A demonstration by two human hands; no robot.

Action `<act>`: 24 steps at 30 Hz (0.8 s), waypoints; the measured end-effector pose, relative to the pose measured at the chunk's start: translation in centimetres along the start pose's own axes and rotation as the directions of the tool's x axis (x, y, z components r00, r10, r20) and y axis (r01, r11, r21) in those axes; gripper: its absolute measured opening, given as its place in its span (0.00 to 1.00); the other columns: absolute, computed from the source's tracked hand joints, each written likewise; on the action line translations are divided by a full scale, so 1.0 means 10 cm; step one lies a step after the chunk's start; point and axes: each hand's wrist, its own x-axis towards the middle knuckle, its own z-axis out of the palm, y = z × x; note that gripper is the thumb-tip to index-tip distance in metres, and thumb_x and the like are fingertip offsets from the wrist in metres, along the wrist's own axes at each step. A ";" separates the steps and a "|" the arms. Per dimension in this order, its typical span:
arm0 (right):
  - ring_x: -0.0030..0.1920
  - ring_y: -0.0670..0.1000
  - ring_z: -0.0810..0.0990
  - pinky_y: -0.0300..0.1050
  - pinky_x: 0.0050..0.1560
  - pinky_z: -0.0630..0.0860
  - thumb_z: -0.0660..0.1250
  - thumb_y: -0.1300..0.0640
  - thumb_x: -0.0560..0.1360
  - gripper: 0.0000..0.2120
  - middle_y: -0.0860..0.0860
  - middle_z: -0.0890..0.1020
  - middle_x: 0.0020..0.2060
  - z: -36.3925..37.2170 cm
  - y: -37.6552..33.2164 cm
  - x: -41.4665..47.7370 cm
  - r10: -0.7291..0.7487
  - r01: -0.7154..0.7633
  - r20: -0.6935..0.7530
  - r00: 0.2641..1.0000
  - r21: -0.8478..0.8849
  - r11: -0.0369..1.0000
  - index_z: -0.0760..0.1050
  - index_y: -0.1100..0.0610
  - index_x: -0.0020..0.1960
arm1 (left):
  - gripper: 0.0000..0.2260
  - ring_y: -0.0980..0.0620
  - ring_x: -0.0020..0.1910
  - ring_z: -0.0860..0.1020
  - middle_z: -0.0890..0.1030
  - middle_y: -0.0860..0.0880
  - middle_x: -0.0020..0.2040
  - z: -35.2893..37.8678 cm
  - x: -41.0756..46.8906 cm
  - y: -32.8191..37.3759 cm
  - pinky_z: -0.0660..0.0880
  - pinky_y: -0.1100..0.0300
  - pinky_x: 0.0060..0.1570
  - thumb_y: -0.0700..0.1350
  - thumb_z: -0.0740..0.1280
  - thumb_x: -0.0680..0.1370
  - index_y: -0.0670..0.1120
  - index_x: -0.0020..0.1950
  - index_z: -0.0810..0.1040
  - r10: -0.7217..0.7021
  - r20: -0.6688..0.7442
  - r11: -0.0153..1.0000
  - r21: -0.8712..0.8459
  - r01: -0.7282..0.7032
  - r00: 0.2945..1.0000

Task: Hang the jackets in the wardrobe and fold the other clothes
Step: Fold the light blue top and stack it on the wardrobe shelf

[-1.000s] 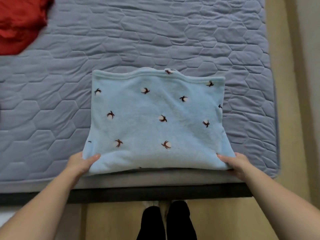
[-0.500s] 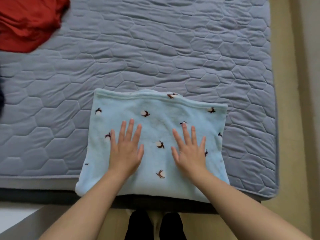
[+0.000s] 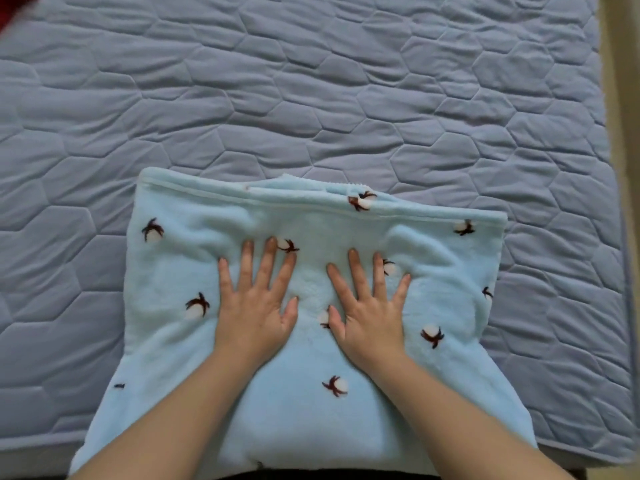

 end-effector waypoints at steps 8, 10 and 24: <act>0.77 0.59 0.38 0.75 0.68 0.41 0.44 0.35 0.75 0.31 0.46 0.42 0.78 -0.34 -0.03 0.73 0.082 -0.081 -0.028 0.996 0.037 0.996 0.42 0.39 0.76 | 0.29 0.40 0.76 0.53 0.56 0.46 0.78 -0.31 0.65 -0.11 0.49 0.33 0.70 0.59 0.49 0.76 0.54 0.77 0.58 0.086 -0.049 0.996 0.001 -0.086 0.995; 0.77 0.58 0.38 0.74 0.68 0.41 0.44 0.36 0.75 0.31 0.44 0.41 0.78 -0.26 0.00 0.87 0.121 -0.121 -0.011 0.993 0.047 0.992 0.43 0.38 0.77 | 0.29 0.42 0.77 0.51 0.52 0.48 0.79 -0.23 0.76 -0.18 0.46 0.36 0.71 0.59 0.46 0.76 0.55 0.77 0.55 0.028 -0.024 1.000 -0.002 -0.029 0.999; 0.78 0.55 0.41 0.66 0.71 0.36 0.44 0.39 0.77 0.29 0.47 0.43 0.77 -0.52 -0.07 -0.16 0.131 -0.127 0.002 0.991 0.239 0.963 0.43 0.41 0.76 | 0.30 0.45 0.78 0.49 0.49 0.46 0.79 -0.57 -0.30 -0.03 0.45 0.37 0.71 0.54 0.50 0.77 0.51 0.78 0.49 -0.047 -0.068 0.978 -0.208 0.032 0.997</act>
